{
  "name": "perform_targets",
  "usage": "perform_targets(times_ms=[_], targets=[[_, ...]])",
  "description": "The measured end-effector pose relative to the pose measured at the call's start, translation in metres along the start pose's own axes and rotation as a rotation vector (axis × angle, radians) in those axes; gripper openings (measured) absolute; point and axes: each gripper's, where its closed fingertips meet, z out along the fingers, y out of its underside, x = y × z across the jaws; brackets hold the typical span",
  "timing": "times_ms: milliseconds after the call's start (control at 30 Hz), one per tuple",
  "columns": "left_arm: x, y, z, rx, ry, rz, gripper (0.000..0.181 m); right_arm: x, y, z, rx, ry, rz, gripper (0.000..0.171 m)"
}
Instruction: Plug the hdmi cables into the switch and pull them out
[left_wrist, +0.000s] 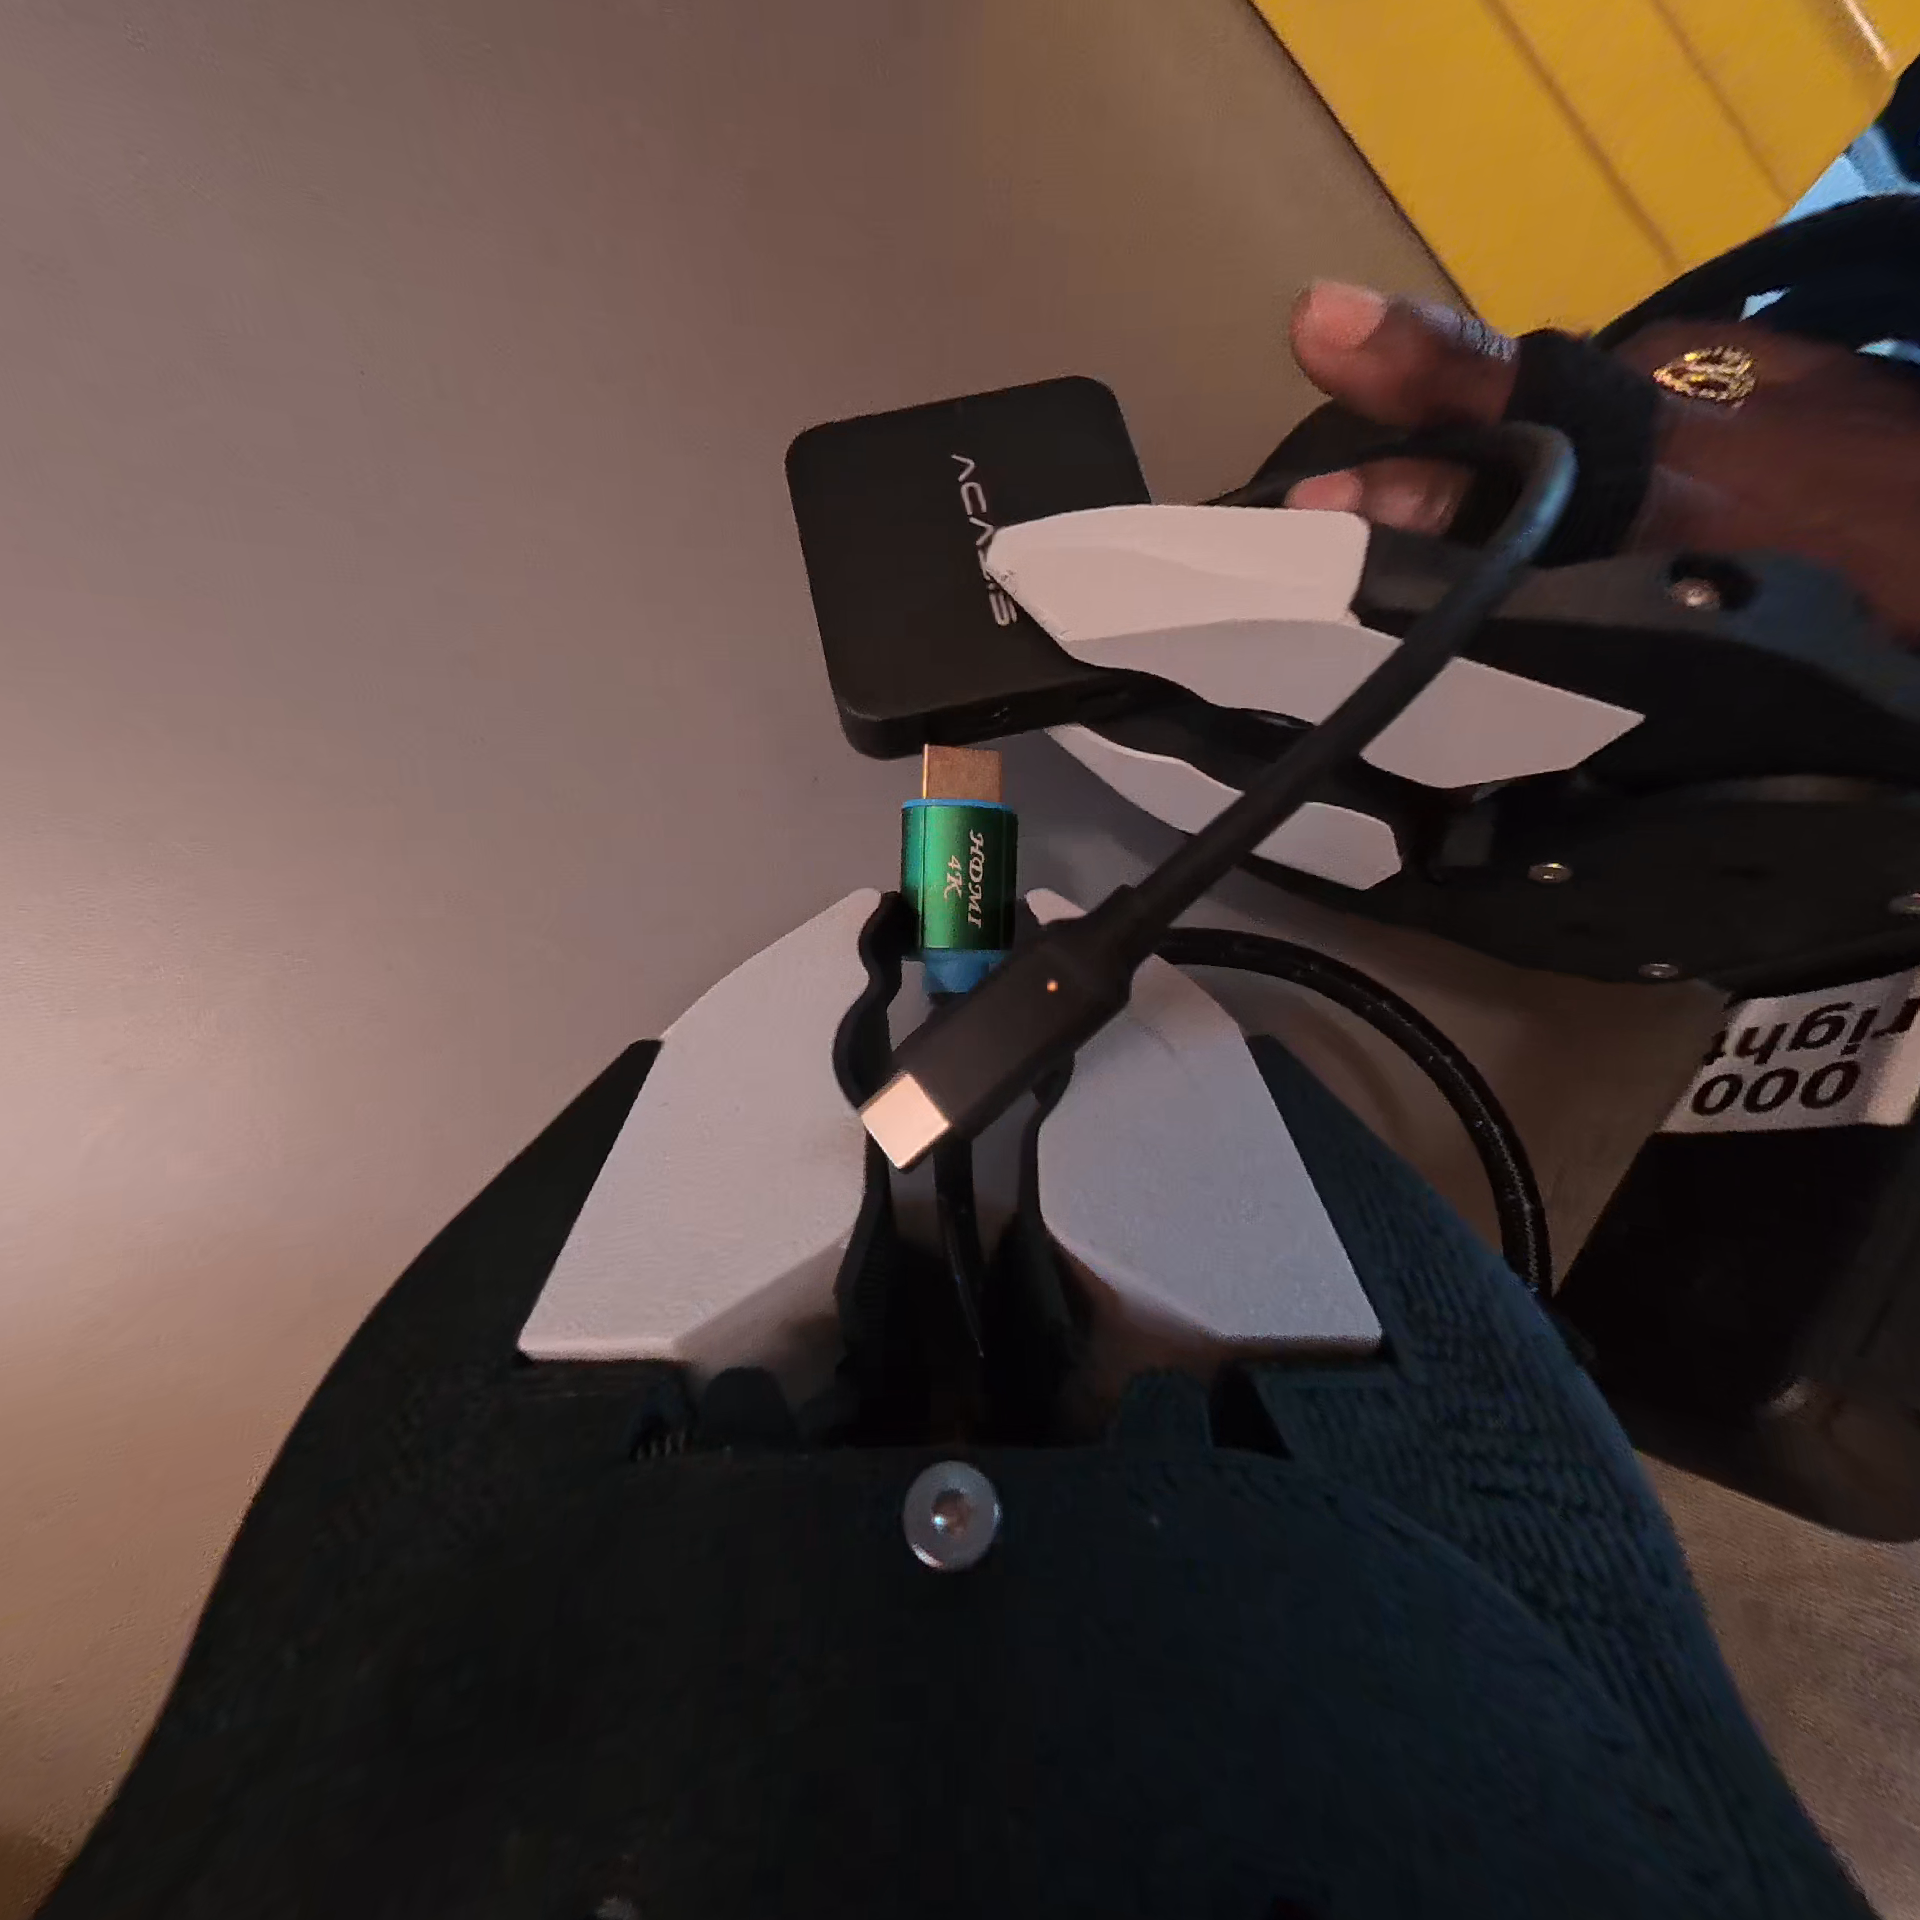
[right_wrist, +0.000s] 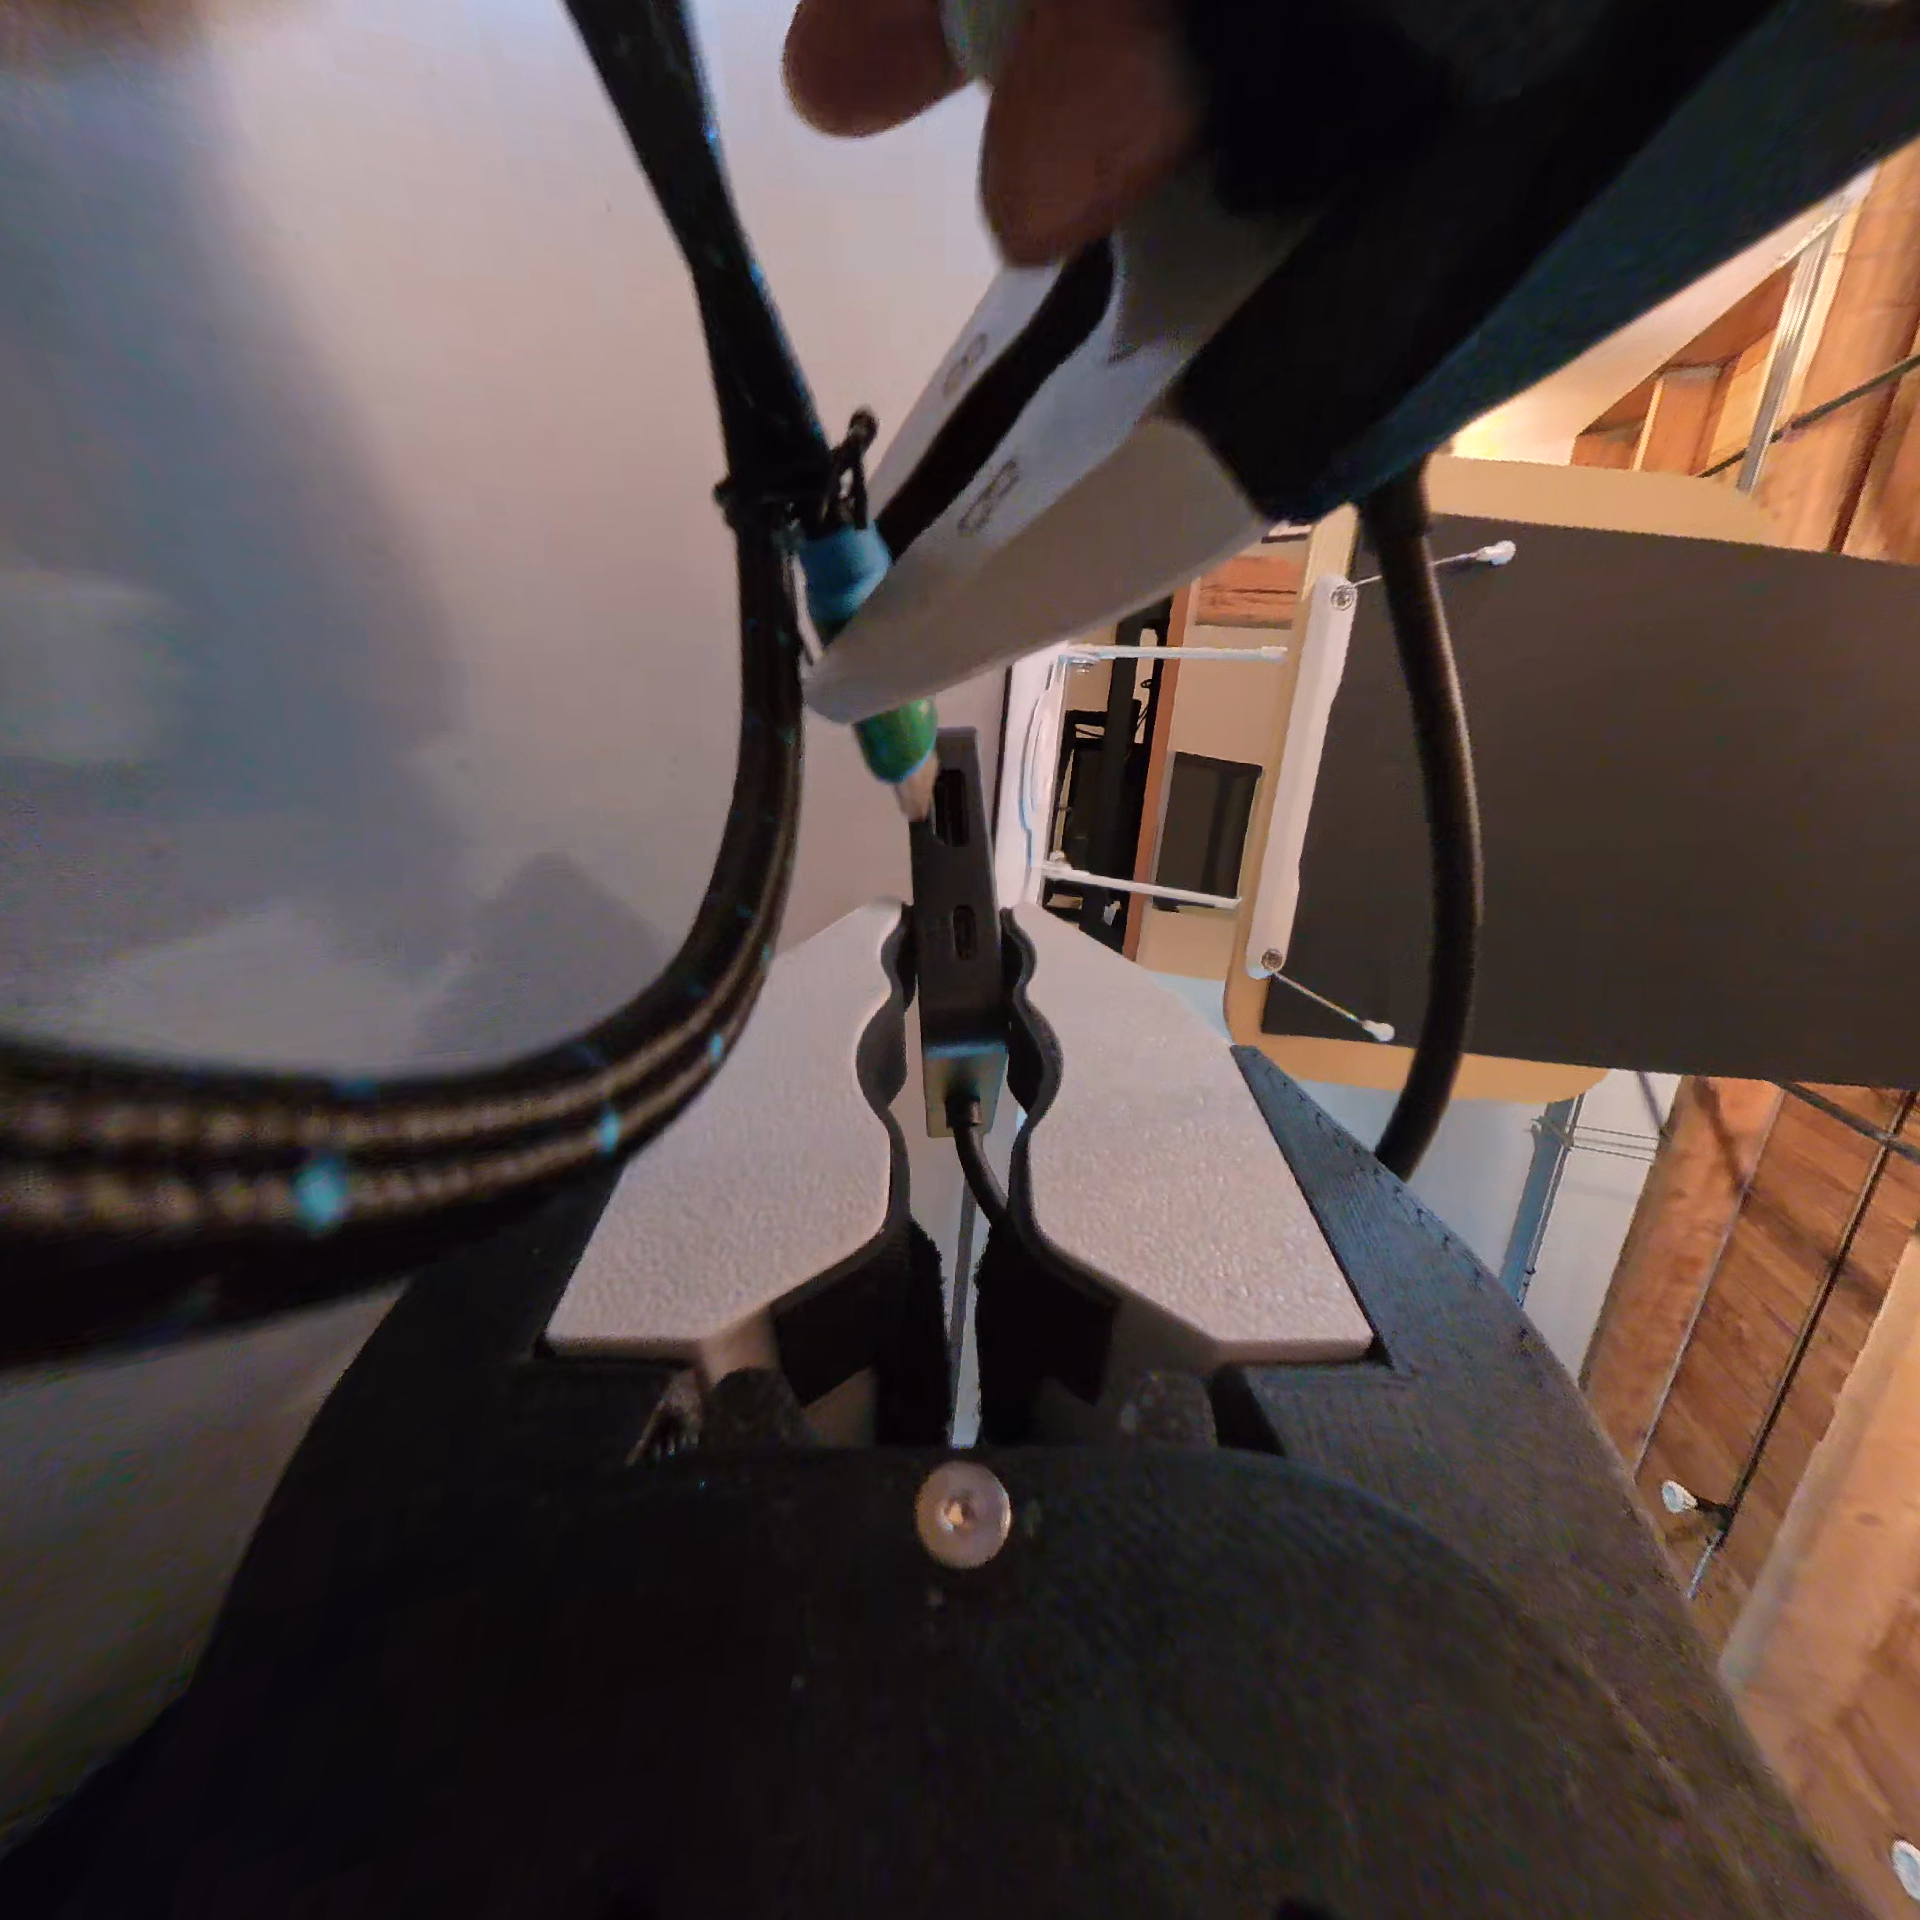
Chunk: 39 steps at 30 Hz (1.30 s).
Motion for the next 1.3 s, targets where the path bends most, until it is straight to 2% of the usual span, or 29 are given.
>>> perform_targets(times_ms=[200, 233, 267, 300, 533, 633, 667, 800, 933, 1100, 1200, 1233, 1267, 1300], targets=[[0.003, 0.001, 0.002, 0.041, 0.092, -0.069, 0.021, -0.007, -0.003, 0.001, -0.002, -0.004, -0.053, 0.014], [0.004, 0.001, 0.002, 0.052, 0.108, -0.082, 0.021, -0.007, -0.003, 0.001, 0.002, 0.006, -0.058, 0.01], [0.005, 0.002, 0.002, 0.054, 0.116, -0.09, 0.021, -0.006, -0.004, 0.0, 0.004, 0.016, -0.065, 0.014], [0.005, 0.003, 0.003, 0.054, 0.118, -0.092, 0.021, -0.005, -0.005, -0.001, 0.009, 0.026, -0.068, 0.009], [0.0, 0.01, 0.002, 0.057, 0.123, -0.149, 0.021, -0.008, -0.014, -0.004, 0.031, 0.057, -0.166, 0.013], [-0.001, 0.012, 0.004, 0.047, 0.095, -0.139, 0.02, -0.011, -0.016, -0.004, 0.051, 0.056, -0.202, 0.008], [0.0, 0.013, 0.004, 0.044, 0.095, -0.131, 0.02, -0.011, -0.017, -0.004, 0.069, 0.061, -0.223, 0.013], [0.006, 0.019, 0.002, 0.013, 0.14, -0.079, 0.02, -0.02, -0.024, -0.009, 0.202, 0.03, -0.285, 0.013], [0.008, 0.016, 0.007, -0.015, 0.086, -0.022, 0.019, -0.029, -0.034, -0.018, 0.291, -0.026, -0.286, 0.012], [0.004, 0.009, 0.013, 0.053, 0.057, -0.045, 0.019, -0.03, -0.028, -0.013, 0.247, -0.044, -0.254, 0.011], [0.008, 0.005, 0.006, 0.102, 0.051, -0.009, 0.025, -0.021, -0.025, -0.014, 0.238, -0.024, -0.206, 0.013], [0.008, 0.007, 0.003, 0.088, 0.028, 0.008, 0.042, -0.02, -0.023, -0.013, 0.238, -0.028, -0.184, 0.014], [0.007, 0.011, 0.0, 0.059, -0.005, 0.03, 0.051, -0.02, -0.02, -0.012, 0.224, -0.019, -0.185, 0.015], [0.007, 0.015, -0.003, 0.044, -0.034, 0.06, 0.05, -0.019, -0.018, -0.011, 0.211, -0.006, -0.2, 0.014]])
